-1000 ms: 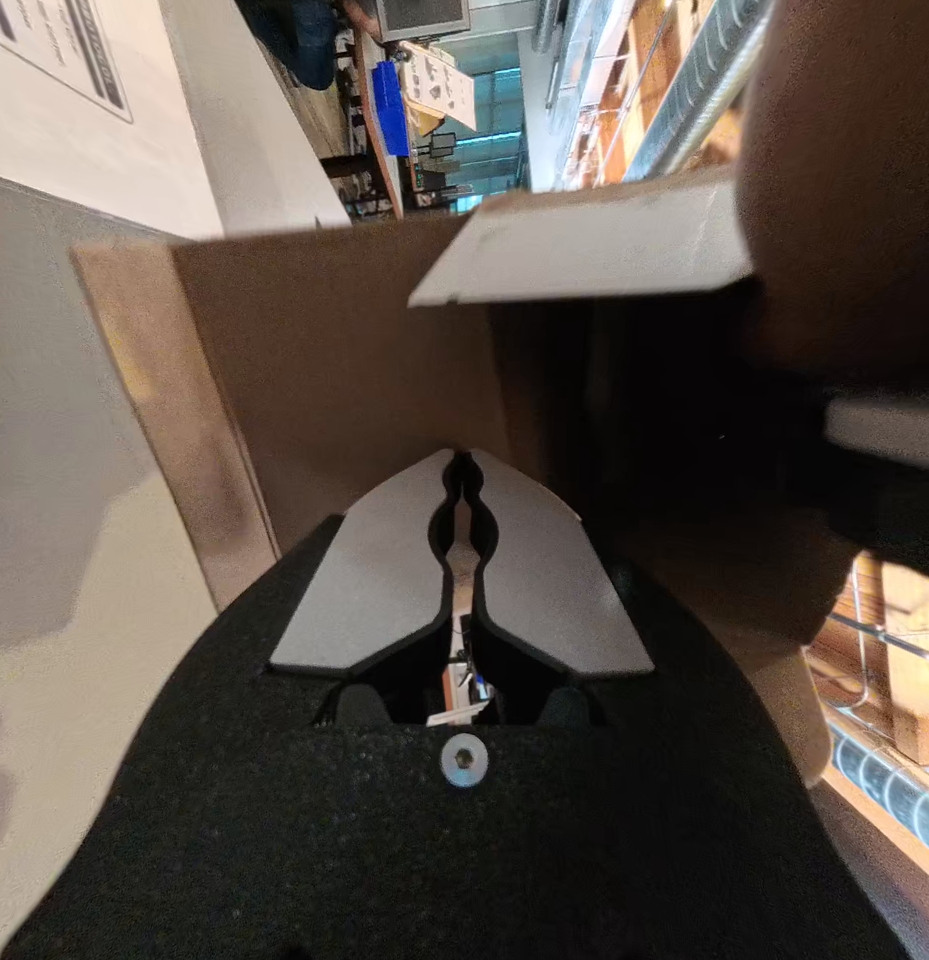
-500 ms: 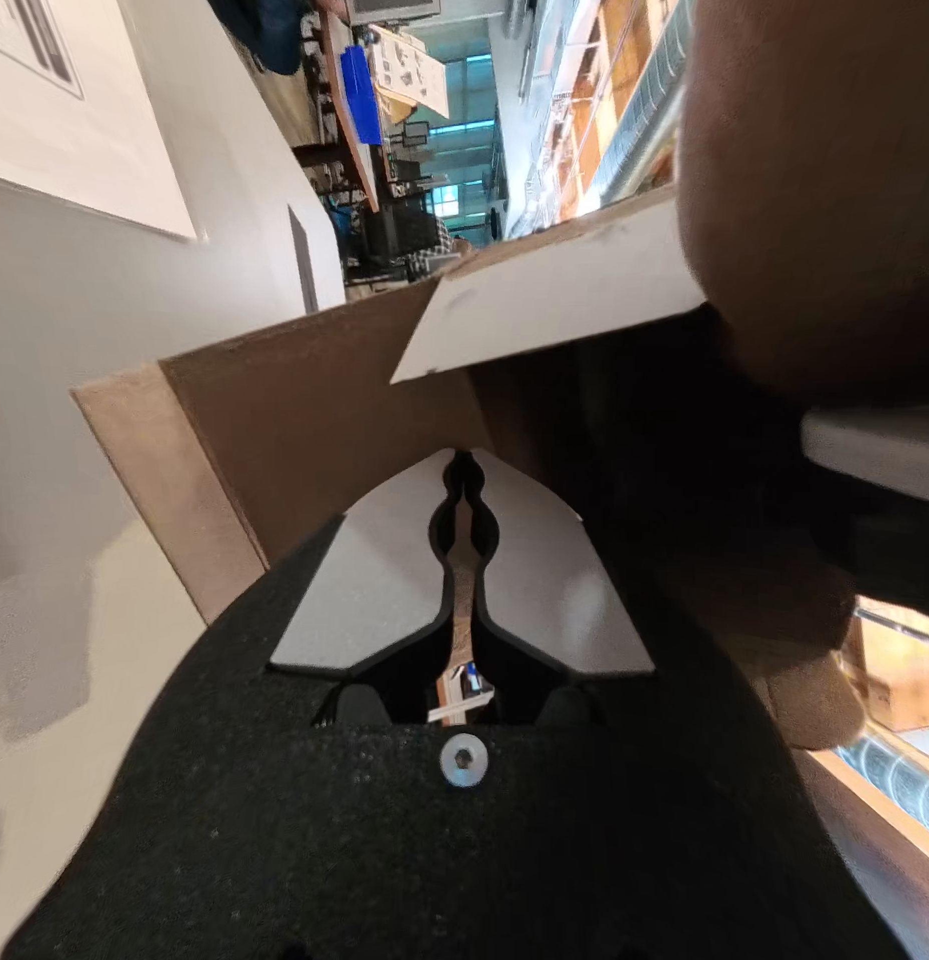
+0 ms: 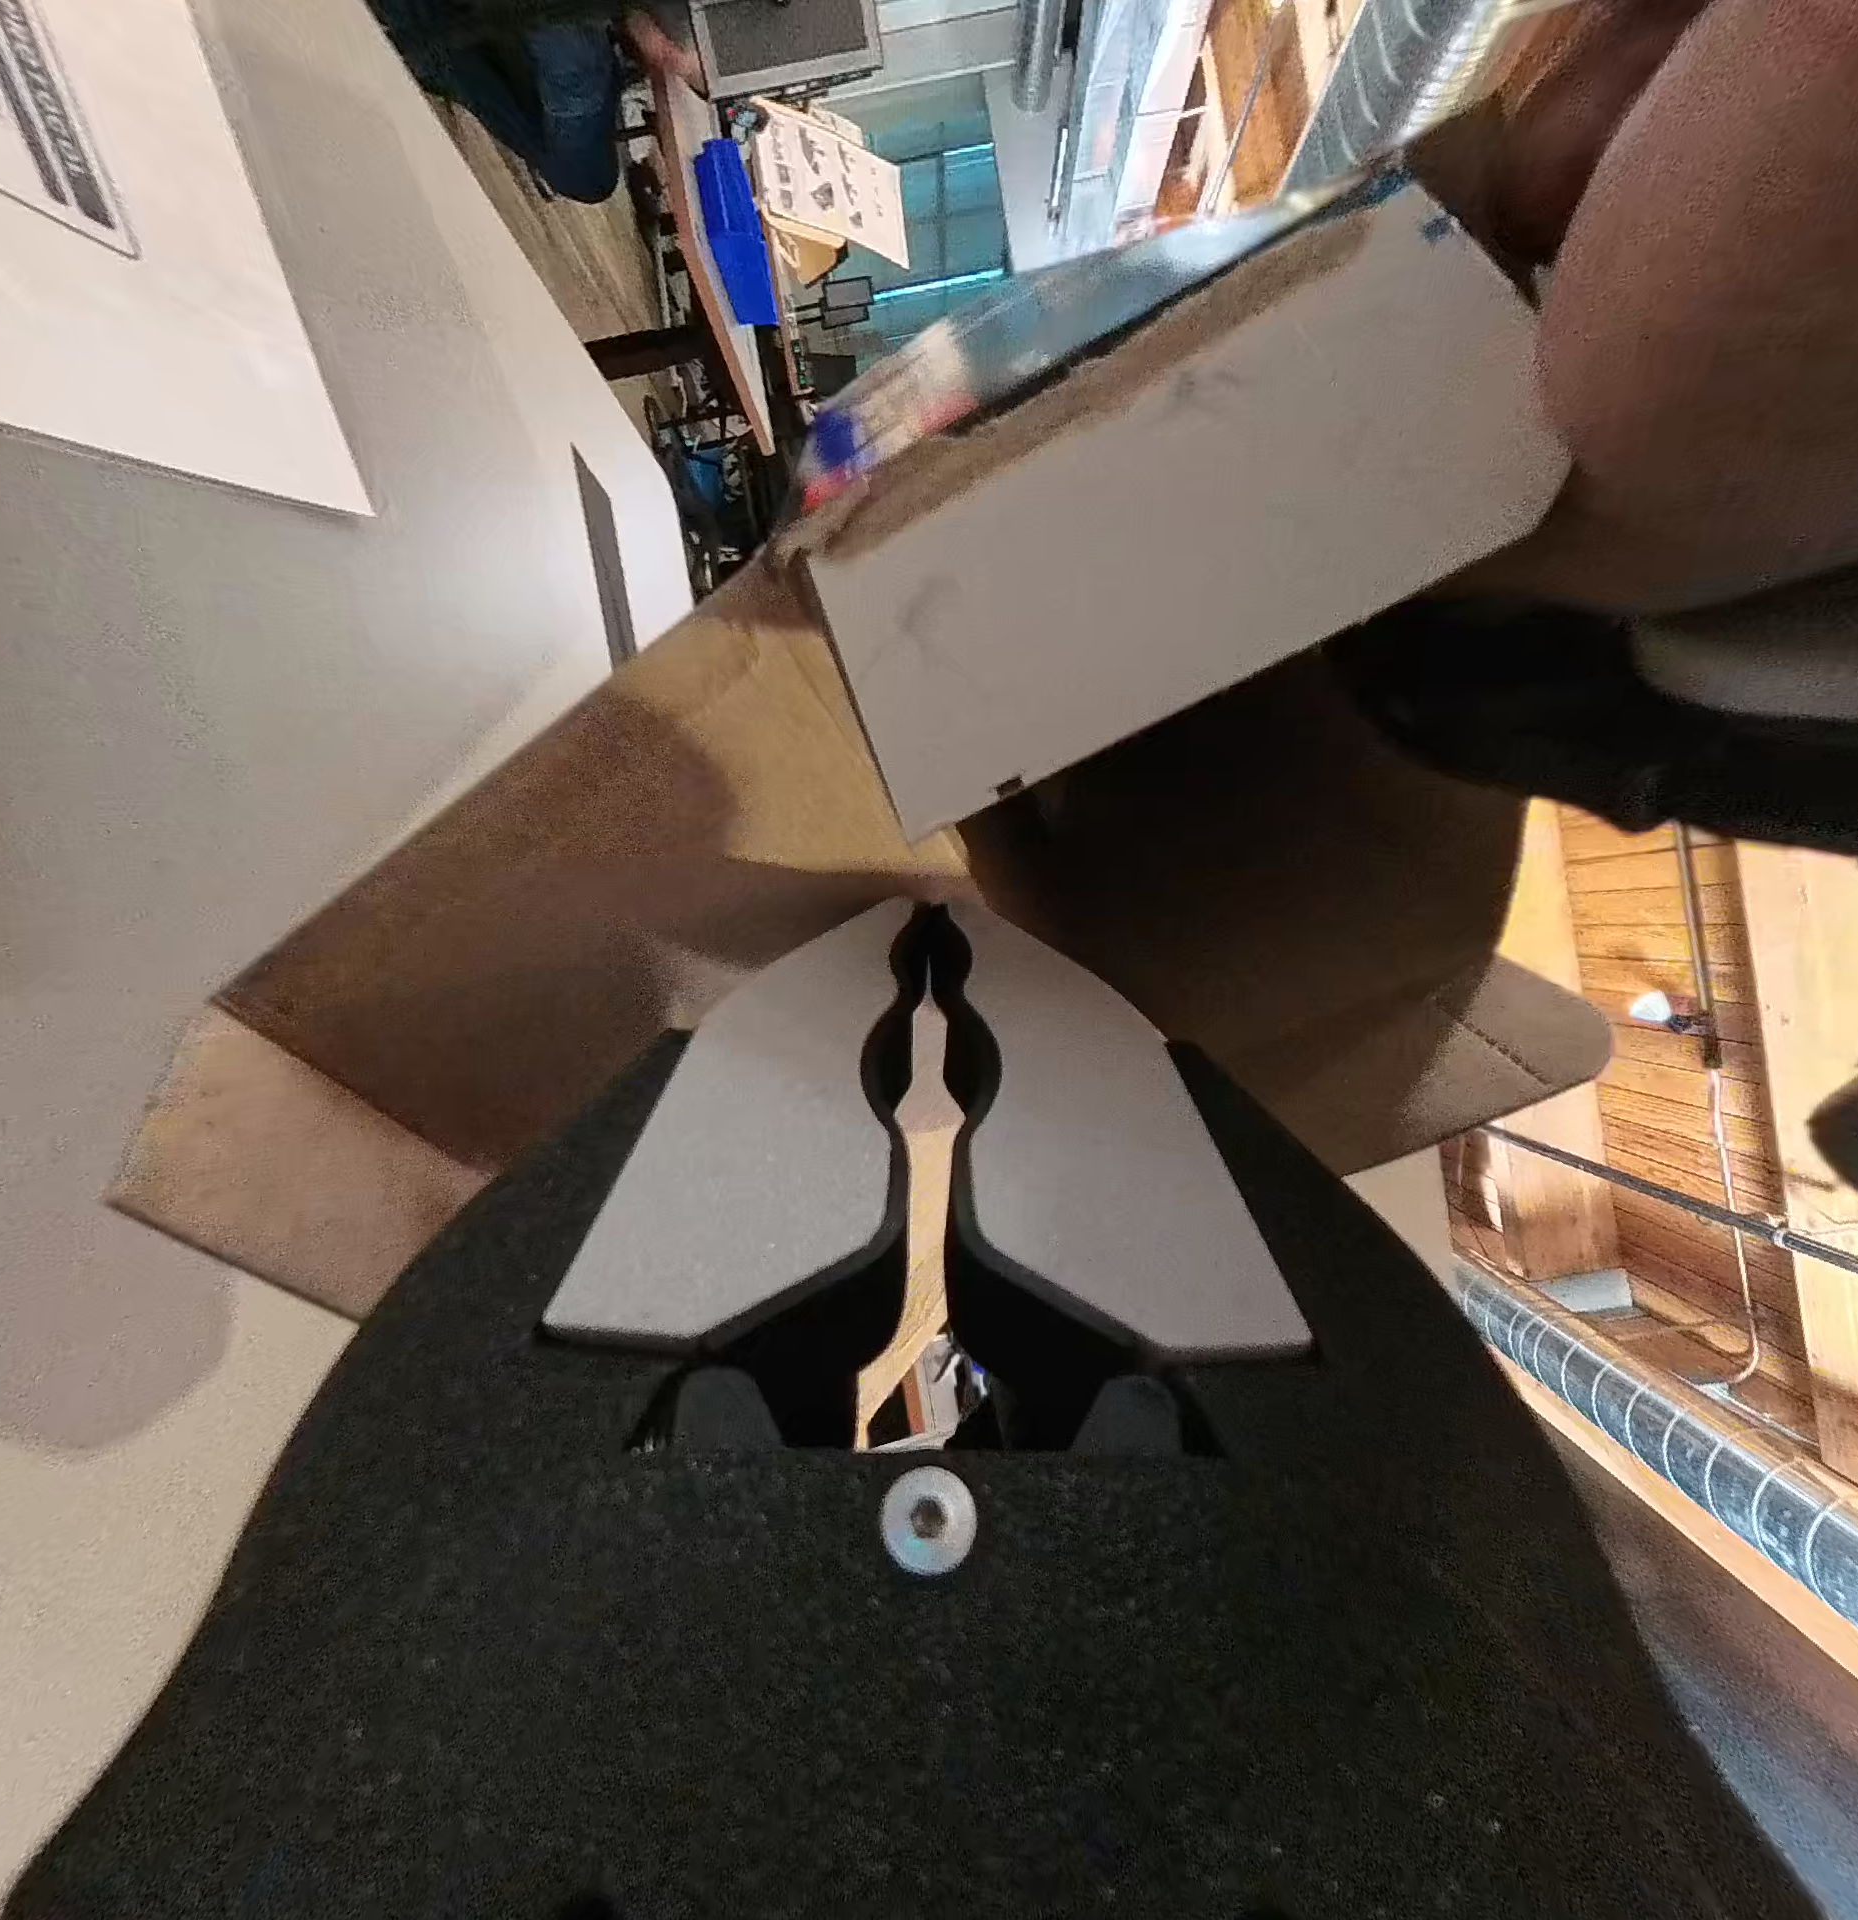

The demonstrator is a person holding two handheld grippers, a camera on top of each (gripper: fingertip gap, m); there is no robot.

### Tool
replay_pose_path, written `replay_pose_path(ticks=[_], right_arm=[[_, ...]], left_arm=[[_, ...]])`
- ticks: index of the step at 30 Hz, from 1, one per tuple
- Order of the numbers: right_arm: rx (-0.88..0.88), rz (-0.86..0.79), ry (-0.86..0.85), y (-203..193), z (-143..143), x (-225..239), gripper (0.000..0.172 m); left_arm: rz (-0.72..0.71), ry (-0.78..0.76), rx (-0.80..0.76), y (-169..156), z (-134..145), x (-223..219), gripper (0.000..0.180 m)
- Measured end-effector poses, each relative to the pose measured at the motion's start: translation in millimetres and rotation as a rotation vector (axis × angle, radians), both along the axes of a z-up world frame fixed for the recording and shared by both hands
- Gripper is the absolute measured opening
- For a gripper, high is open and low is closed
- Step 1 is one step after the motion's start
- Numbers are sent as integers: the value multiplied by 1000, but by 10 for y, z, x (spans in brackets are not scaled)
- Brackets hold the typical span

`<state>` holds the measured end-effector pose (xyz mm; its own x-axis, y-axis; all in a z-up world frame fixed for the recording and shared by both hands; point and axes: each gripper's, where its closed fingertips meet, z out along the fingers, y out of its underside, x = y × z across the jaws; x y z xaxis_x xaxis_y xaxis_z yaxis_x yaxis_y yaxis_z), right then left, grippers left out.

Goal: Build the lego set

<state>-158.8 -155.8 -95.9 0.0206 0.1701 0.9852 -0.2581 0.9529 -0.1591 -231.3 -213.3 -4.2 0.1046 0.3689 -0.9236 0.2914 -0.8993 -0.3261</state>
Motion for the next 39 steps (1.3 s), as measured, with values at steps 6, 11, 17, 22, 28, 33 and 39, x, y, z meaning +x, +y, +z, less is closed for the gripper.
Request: replay_pose_path(ticks=[6, 11, 17, 22, 28, 33, 39], right_arm=[[-26, -1, -54, -39, -59, 1, 0], [-97, -29, -155, 23, -62, -78, 0], [-166, -68, -194, 135, -86, -199, 0], [-227, -110, -235, 217, -94, -281, 0], [-287, -109, -208, 183, -74, -278, 0], [-329, -98, -233, 161, -133, -290, 0], [-275, 19, -285, -5, -259, -222, 10]], left_arm=[[19, -47, -13, 35, -188, -88, 1], [8, -94, 2, 72, -340, -77, 1], [-14, -145, 36, 53, -474, -19, 4], [-46, -145, 62, 48, -509, 51, 6], [-46, -121, 49, 32, -447, 138, 7], [-35, -135, 43, -10, -512, 164, 8], [-61, -155, -31, 35, -599, 189, 9]])
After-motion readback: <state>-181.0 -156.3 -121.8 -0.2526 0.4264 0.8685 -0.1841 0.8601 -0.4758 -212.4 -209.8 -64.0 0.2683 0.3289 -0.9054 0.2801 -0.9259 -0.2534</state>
